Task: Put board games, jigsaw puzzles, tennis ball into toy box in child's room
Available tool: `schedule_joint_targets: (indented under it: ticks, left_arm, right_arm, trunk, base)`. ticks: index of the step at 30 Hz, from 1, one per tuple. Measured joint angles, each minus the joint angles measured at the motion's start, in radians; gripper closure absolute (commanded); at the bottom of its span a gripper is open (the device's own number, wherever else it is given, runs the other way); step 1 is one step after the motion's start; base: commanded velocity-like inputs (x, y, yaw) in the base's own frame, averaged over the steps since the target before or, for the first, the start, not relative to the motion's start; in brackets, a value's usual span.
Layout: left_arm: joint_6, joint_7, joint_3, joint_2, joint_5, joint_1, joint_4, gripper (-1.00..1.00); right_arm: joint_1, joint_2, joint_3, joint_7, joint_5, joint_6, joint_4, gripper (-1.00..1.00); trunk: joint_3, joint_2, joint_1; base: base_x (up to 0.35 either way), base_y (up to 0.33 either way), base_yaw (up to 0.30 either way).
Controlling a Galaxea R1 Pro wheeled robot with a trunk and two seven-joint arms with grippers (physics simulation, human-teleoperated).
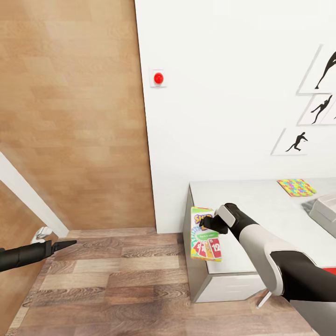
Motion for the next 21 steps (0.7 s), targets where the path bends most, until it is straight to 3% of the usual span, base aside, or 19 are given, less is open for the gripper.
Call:
schedule_joint_targets:
  ticks: [14, 21]
  left_arm:
    - [0.0, 0.0, 0.0, 0.0, 0.0, 0.0, 0.0, -1.0]
    - [0.0, 0.0, 0.0, 0.0, 0.0, 0.0, 0.0, -1.0]
  right_arm:
    - [0.0, -0.011, -0.001, 0.006, 0.001, 0.0, -0.006, -1.0]
    - [0.016, -0.014, -0.001, 0.029, 0.001, 0.007, -0.103, -1.0]
  trunk:
    - [0.0, 0.0, 0.0]
    - [0.0, 0.0, 0.0]
  base:
    - [0.0, 0.0, 0.0]
    - [0.0, 0.0, 0.0]
